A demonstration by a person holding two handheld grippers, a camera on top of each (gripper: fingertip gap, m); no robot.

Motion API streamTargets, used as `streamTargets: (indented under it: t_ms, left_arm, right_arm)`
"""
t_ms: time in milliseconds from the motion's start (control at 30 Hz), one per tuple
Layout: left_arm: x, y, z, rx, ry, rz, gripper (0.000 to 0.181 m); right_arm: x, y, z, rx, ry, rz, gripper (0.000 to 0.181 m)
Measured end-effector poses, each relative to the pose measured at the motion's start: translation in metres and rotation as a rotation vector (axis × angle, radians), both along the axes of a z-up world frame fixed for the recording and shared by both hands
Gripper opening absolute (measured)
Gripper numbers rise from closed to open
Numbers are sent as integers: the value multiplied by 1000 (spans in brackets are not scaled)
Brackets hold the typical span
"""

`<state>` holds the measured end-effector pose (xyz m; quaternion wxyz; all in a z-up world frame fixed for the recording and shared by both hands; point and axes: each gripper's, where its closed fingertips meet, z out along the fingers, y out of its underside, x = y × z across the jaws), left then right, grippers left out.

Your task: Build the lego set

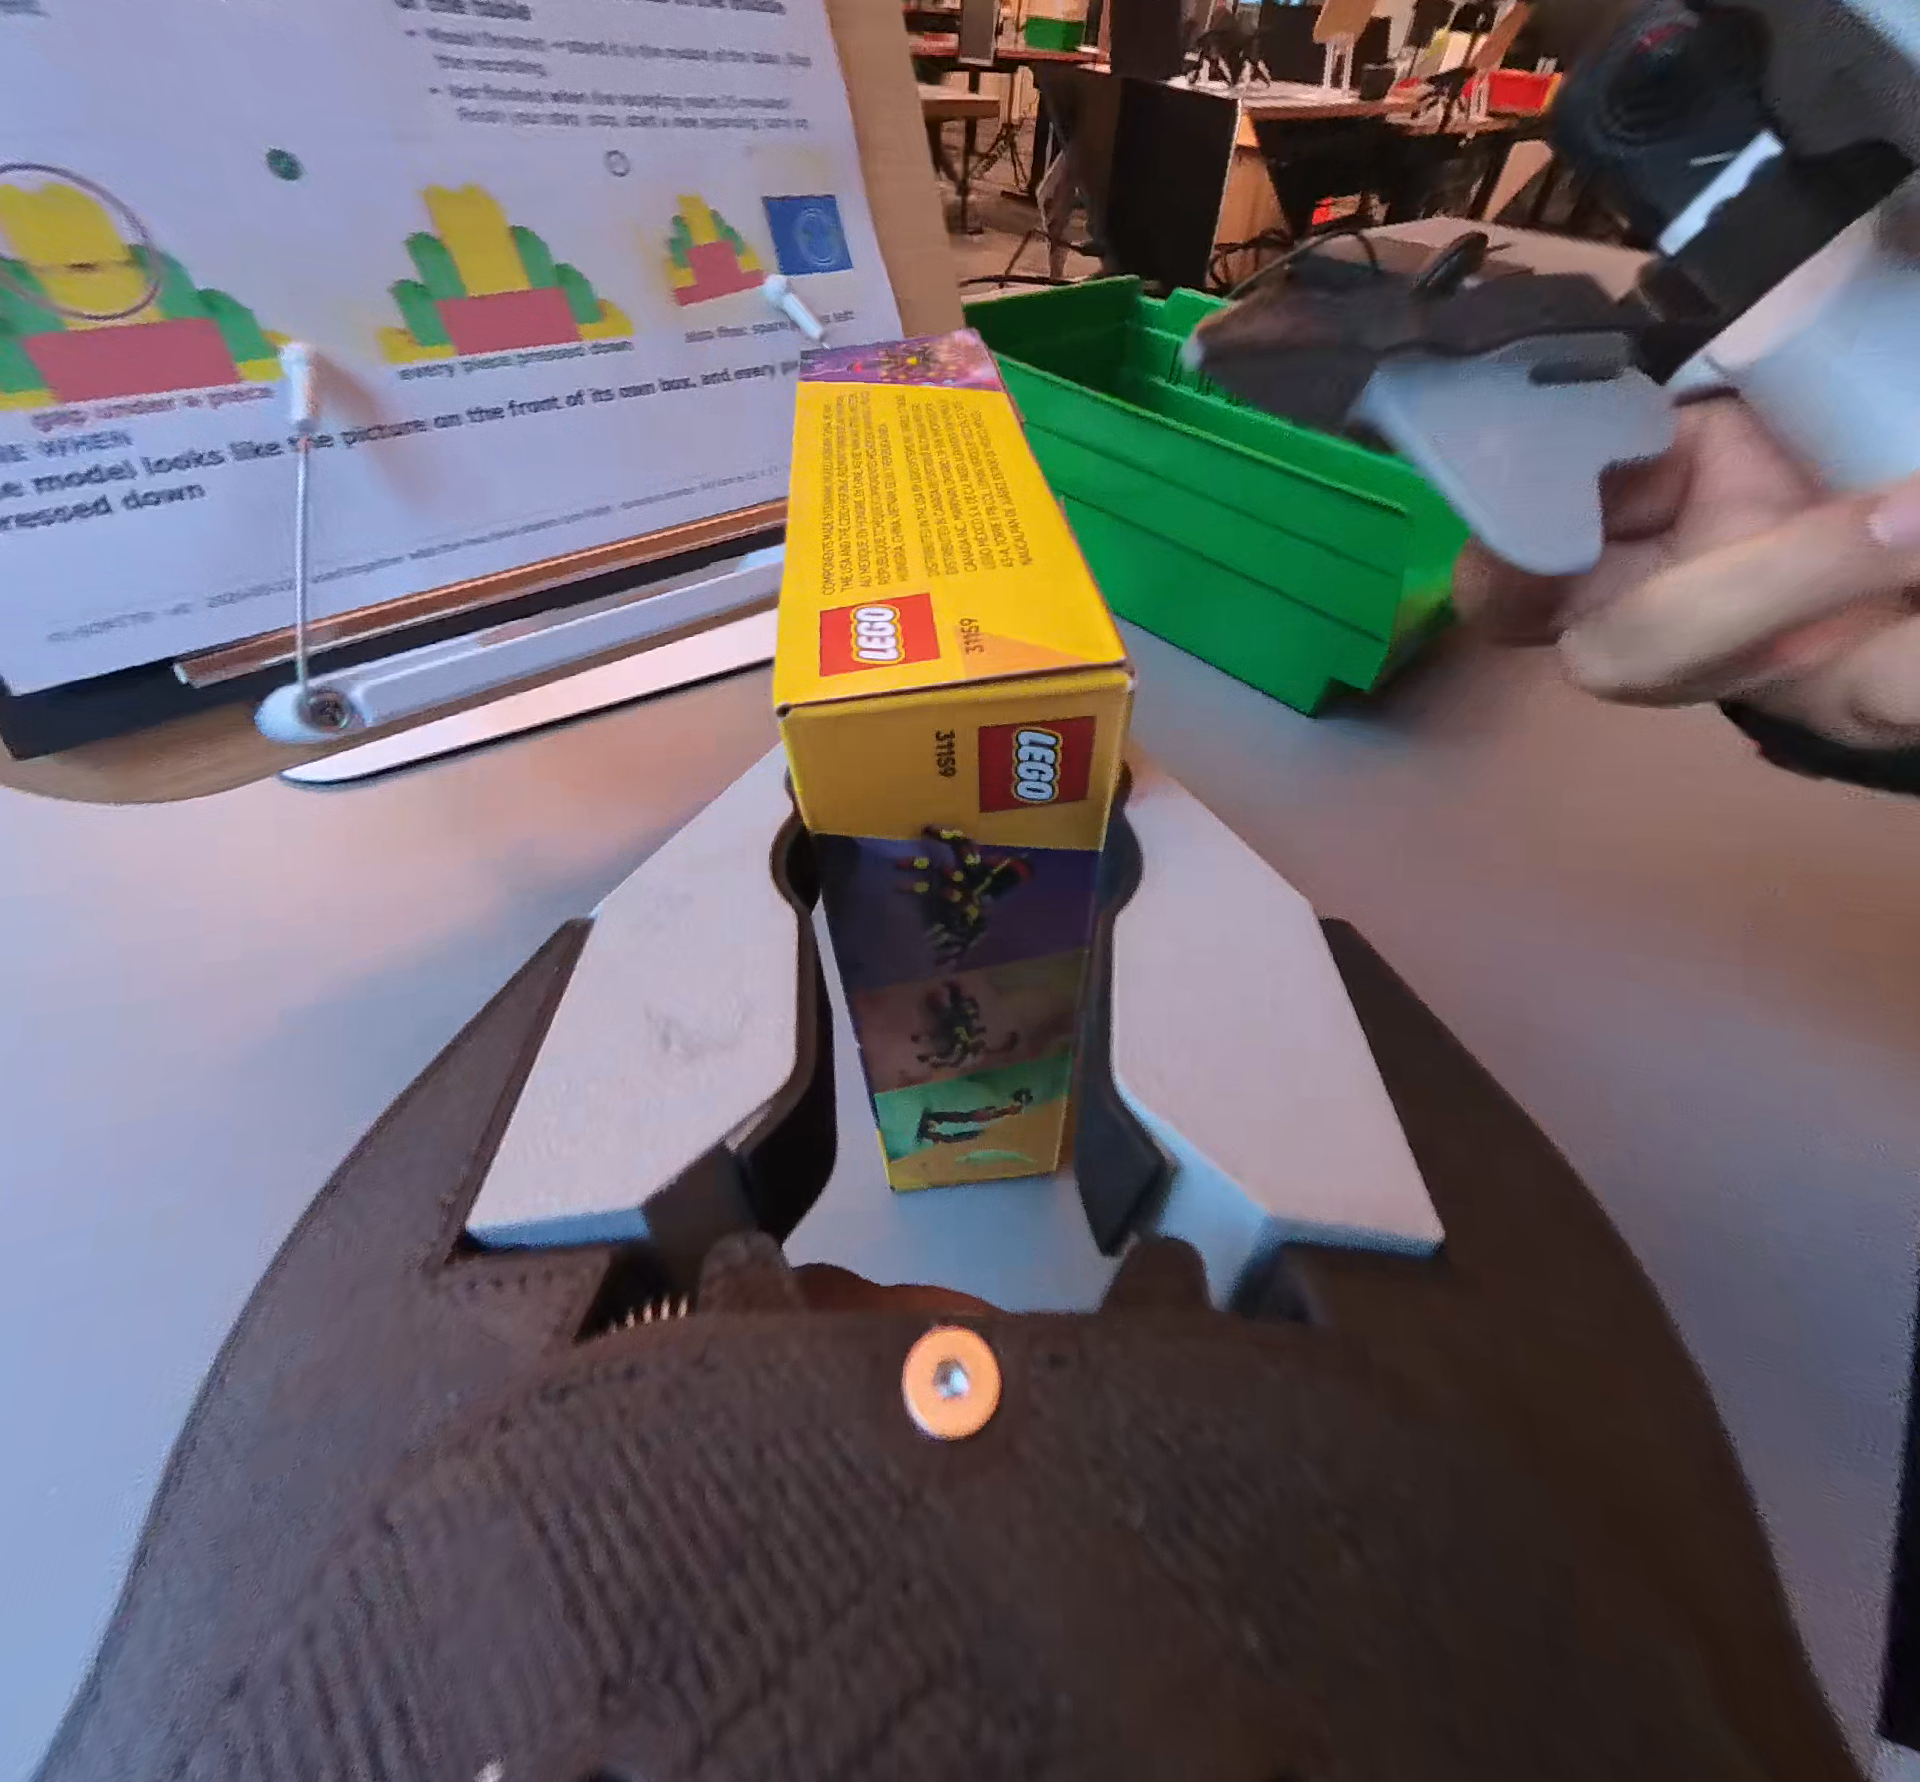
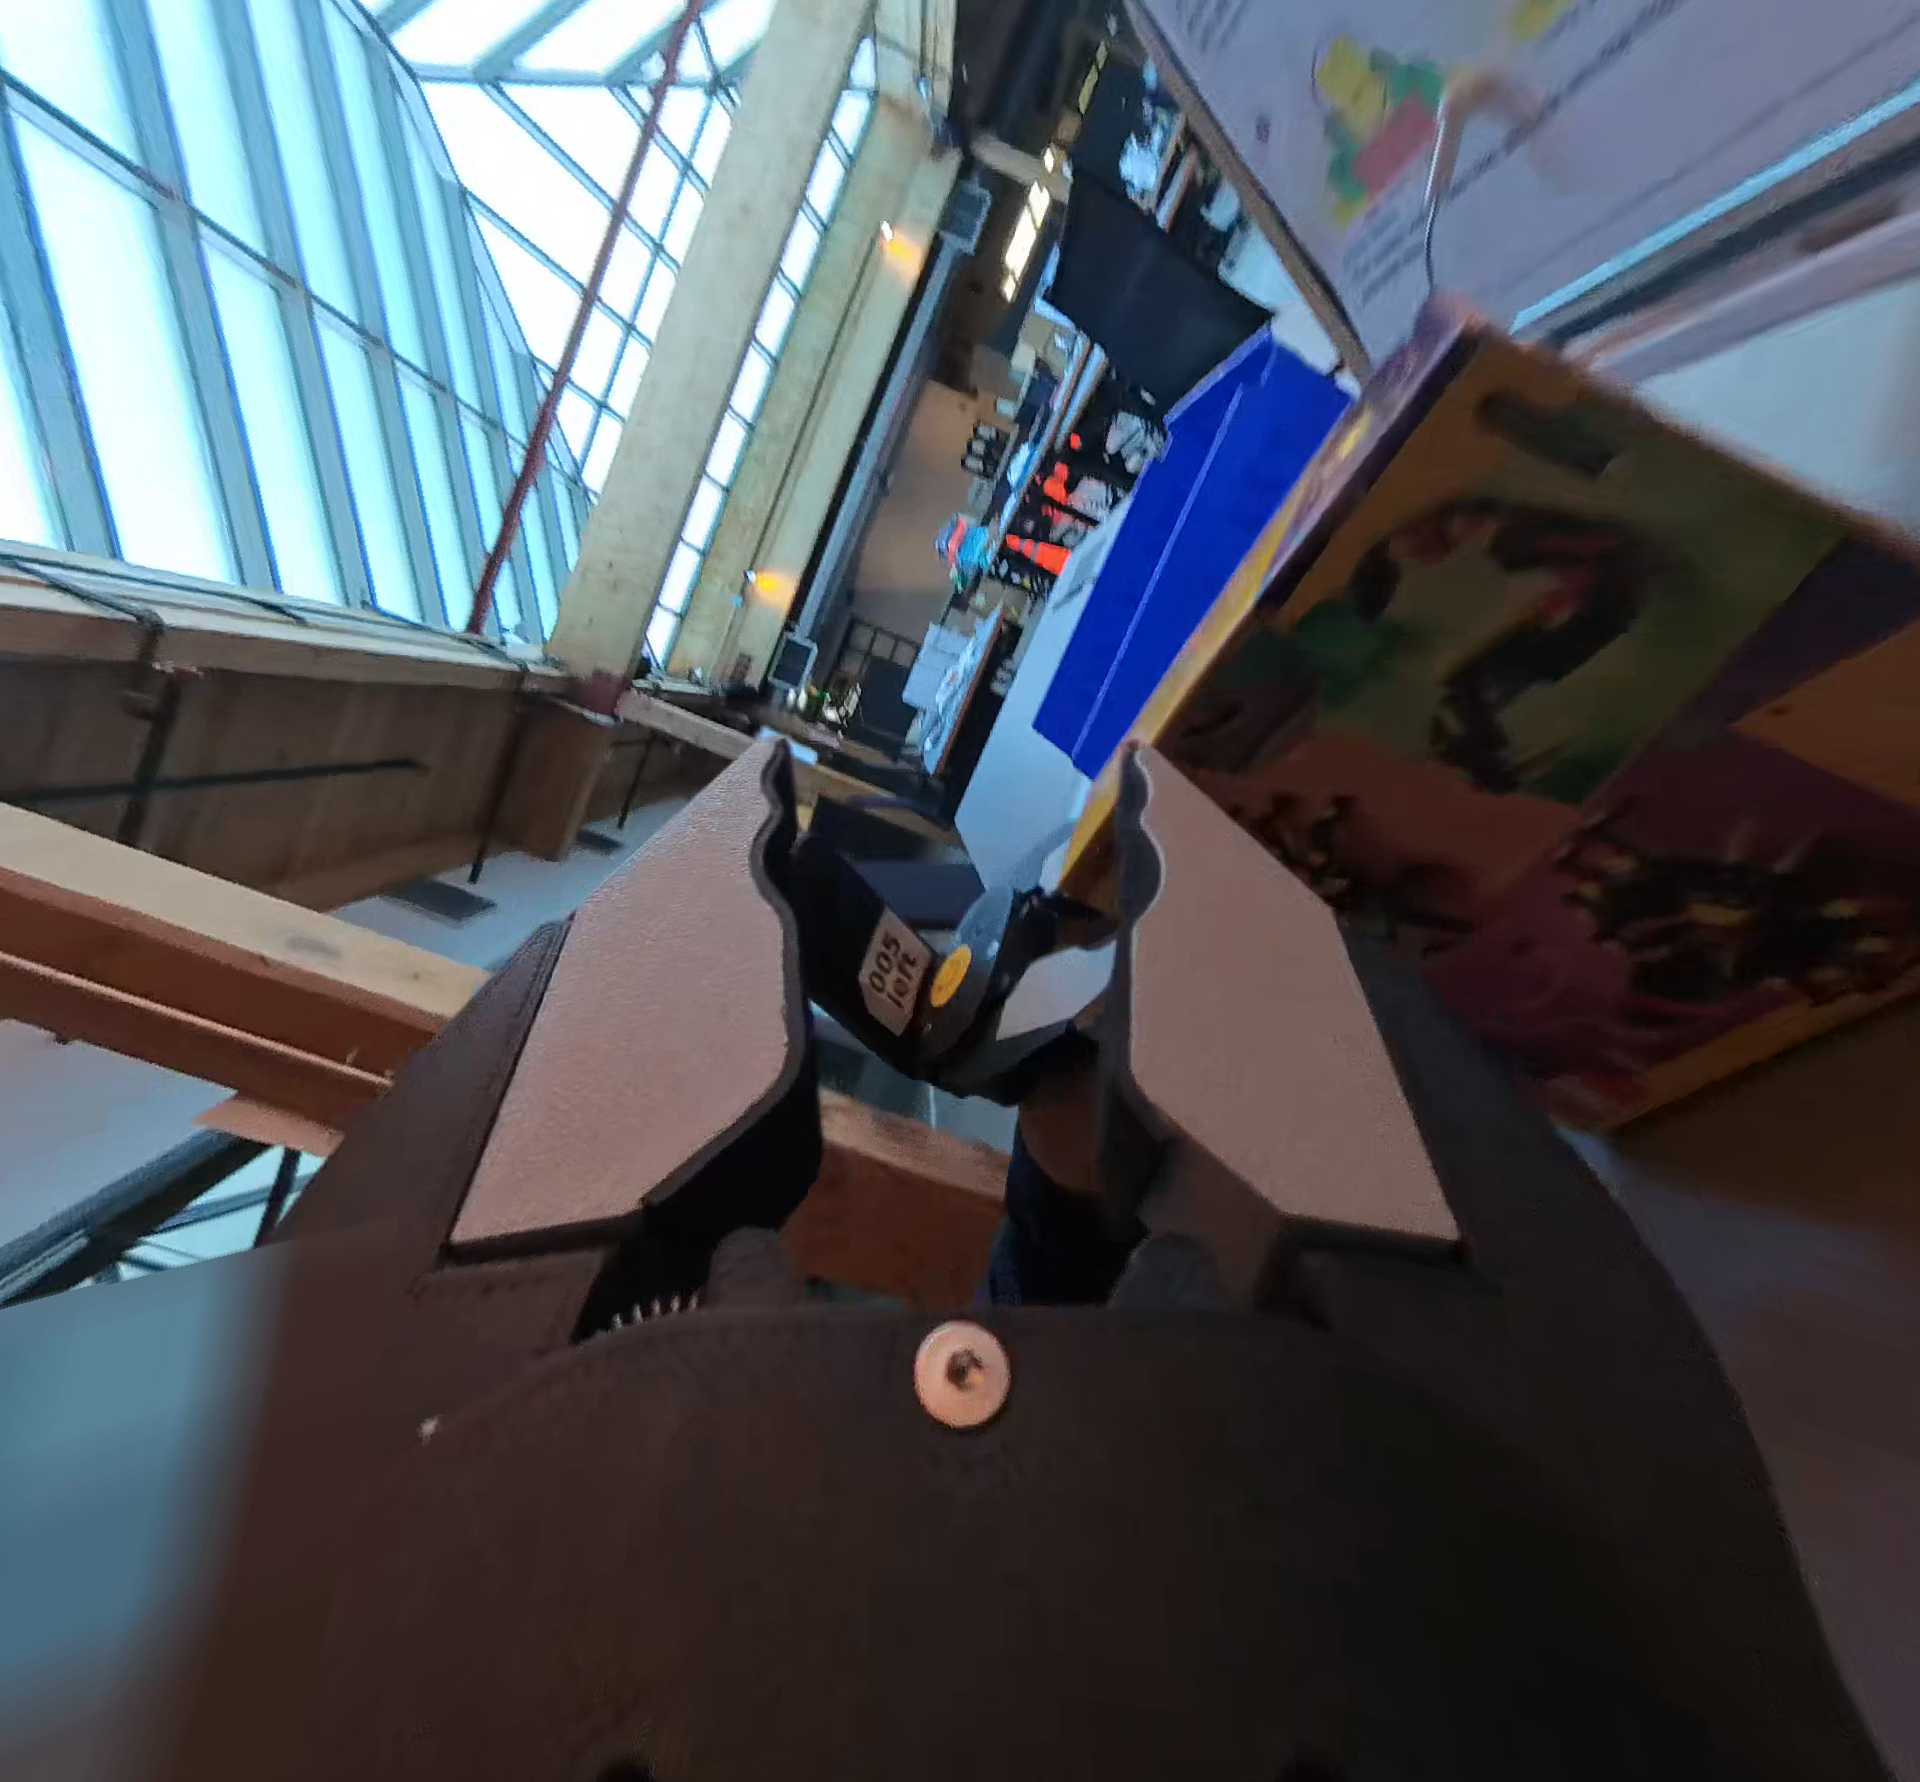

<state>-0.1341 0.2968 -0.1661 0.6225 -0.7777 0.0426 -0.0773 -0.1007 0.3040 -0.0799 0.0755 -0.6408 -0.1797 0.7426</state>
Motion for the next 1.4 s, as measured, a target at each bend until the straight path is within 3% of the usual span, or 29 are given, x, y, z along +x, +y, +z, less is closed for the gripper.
streamTargets:
  t_ms: [100, 133, 200, 367, 467, 567, 633, 700, 733, 967, 1133, 1400]
  left_arm:
    - [8, 6, -1, 0, 72, 19, 52]
    - [9, 7, -1, -1, 78, 26, 52]
    - [9, 5, -2, -1, 79, 22, 52]
    - [12, 4, -2, -6, 115, 14, 52]
    - [22, 3, -1, -14, 230, 29, 50]
    - [13, 1, 0, -25, 169, 6, 49]
    - [12, -3, 1, -22, 117, -18, 49]
    - [8, -3, 2, -21, 58, -38, 49]
    - [7, -3, 2, -20, 24, -54, 50]
    - [6, 4, 3, 5, -144, -94, 51]
    - [6, 9, 1, 6, -281, -89, 51]
    - [2, 8, 1, 0, -379, -98, 52]
  right_arm:
    - [-13, -9, -22, -9, -85, -10, 57]
    - [-15, -1, -26, -23, -93, -60, 50]
    - [-18, 15, -32, -49, -103, -118, 56]
    - [-30, 20, -36, -149, -77, -110, 33]
    - [-46, 19, -40, -137, -117, -110, 11]
    - [-54, 13, -29, -182, -56, -30, 32]
    - [-58, 11, -28, -208, -48, -3, 29]
    - [-58, 8, -12, -232, 53, 43, 62]
    - [-57, 8, -9, -242, 73, 60, 69]
    - [-44, 15, -16, -188, 227, 40, 53]
    - [-41, 11, -9, -83, 294, 33, 77]
    - [-37, 7, -15, 33, 433, -36, 70]
